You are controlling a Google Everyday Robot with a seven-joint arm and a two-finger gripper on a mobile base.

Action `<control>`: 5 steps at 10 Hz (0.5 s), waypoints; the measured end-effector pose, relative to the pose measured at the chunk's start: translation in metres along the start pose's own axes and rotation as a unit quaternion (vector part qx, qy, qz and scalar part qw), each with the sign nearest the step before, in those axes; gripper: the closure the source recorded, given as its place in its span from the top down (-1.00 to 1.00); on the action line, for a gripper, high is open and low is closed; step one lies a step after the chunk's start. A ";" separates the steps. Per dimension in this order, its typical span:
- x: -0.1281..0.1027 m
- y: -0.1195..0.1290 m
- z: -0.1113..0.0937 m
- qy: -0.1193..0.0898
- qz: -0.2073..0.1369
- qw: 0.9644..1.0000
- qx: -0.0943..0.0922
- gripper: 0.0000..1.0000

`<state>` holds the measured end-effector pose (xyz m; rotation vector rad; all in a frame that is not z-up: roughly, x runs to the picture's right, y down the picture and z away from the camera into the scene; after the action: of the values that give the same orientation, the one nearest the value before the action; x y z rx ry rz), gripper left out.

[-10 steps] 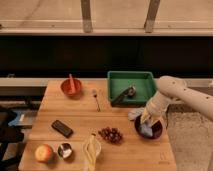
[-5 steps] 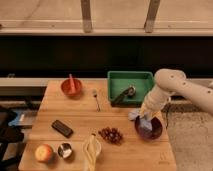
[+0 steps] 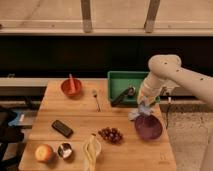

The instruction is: Place sponge in tray

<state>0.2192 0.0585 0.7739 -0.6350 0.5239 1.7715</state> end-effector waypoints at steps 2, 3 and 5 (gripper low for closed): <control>-0.032 0.004 -0.002 -0.017 -0.009 1.000 0.014 -0.97; -0.049 0.007 -0.003 -0.026 -0.012 0.999 0.020 -0.97; -0.075 0.002 -0.009 -0.040 0.002 0.999 0.020 -0.97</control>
<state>0.2361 -0.0019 0.8163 -0.5333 0.5033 1.7781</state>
